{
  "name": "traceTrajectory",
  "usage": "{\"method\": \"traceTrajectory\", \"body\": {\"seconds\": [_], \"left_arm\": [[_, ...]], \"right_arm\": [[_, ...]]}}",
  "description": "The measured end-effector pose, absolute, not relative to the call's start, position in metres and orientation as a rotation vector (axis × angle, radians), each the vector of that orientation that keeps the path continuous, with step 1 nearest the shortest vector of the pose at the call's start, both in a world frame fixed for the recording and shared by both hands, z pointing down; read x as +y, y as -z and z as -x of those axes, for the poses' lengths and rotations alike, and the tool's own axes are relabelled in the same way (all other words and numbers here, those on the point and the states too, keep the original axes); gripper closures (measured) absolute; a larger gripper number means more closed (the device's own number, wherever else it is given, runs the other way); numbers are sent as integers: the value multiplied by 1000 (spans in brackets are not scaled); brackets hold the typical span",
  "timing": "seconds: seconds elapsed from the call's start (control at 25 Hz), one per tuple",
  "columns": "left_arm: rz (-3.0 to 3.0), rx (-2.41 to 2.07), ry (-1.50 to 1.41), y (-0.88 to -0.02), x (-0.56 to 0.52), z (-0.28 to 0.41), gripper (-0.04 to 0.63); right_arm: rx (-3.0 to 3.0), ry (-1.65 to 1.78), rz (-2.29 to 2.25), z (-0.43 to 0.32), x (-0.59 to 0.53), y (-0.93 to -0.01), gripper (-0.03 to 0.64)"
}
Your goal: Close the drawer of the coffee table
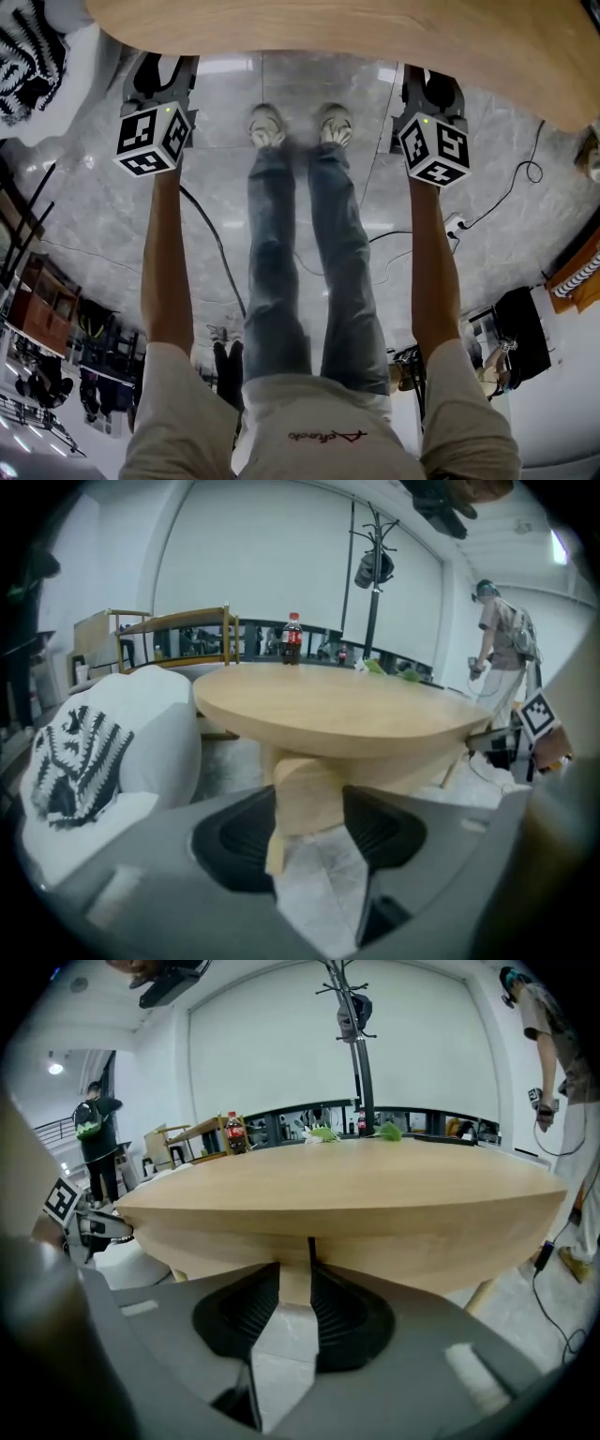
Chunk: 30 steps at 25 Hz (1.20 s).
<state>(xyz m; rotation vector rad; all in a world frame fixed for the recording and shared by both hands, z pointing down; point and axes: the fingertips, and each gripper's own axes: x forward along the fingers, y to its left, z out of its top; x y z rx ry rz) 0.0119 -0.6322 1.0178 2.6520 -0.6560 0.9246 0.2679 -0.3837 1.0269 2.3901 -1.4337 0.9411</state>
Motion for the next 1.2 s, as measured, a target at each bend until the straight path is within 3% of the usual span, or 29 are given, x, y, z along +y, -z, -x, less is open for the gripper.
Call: {"method": "traceTrajectory", "body": {"seconds": [0.28,0.44,0.52,0.6,0.76,1.2], "left_arm": [[-2657,-666,-915,-1017,-633,-10,381],[-2641,-733,-910,-1014,-628,1,396],[-2641,-727,-942,-1013,-618,8,471],[-2647,-694,-966,-1012,-602,10,490],[-2647,-629,-963,-1000,-573,9,594],[-2719,-566,-831,-900,-535,-11,595]], "right_arm": [[-1423,-947,-2407,-269,-384,-1026,514],[-1431,-947,-2363,-268,-378,-1026,561],[-1442,-945,-2330,-263,-372,-1024,592],[-1461,-940,-2297,-257,-366,-1020,611],[-1522,-934,-2239,-236,-358,-1006,612],[-1667,-825,-2207,-210,-360,-909,612]]}}
